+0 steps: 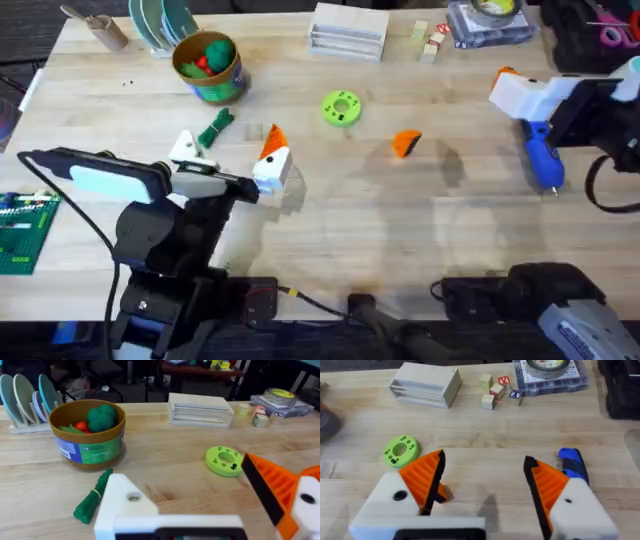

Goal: Pick up the gripper from the table and insert it into the empty holder that is missing its gripper. Then pick up a screw, insert it into the mounting hole, and use the screwdriver to tighten it. Finally, clean up the table by picking up the vegetable and placing it into the bucket.

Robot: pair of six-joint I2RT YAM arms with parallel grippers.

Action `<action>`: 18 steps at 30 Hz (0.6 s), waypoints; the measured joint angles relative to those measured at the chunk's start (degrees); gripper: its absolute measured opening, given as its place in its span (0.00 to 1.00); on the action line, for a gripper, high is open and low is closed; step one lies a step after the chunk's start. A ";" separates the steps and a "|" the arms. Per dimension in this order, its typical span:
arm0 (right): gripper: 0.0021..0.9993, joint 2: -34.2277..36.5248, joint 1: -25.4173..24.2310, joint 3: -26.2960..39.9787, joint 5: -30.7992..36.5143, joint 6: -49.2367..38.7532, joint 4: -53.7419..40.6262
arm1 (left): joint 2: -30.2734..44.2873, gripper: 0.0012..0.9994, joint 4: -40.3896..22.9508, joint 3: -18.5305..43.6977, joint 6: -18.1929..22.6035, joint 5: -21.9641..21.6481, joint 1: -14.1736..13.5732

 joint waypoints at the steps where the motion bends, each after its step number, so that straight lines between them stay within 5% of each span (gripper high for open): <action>1: 0.99 0.00 0.00 0.00 0.00 0.00 -0.02 | 0.00 0.99 0.01 0.00 0.00 0.24 0.00; 7: 0.99 0.02 0.00 0.00 0.00 0.00 -0.02 | 0.01 0.99 0.34 0.00 0.00 3.40 0.00; 18: 0.99 0.00 0.00 0.00 0.00 -0.01 -0.01 | 0.00 0.99 1.42 0.00 0.01 19.71 0.00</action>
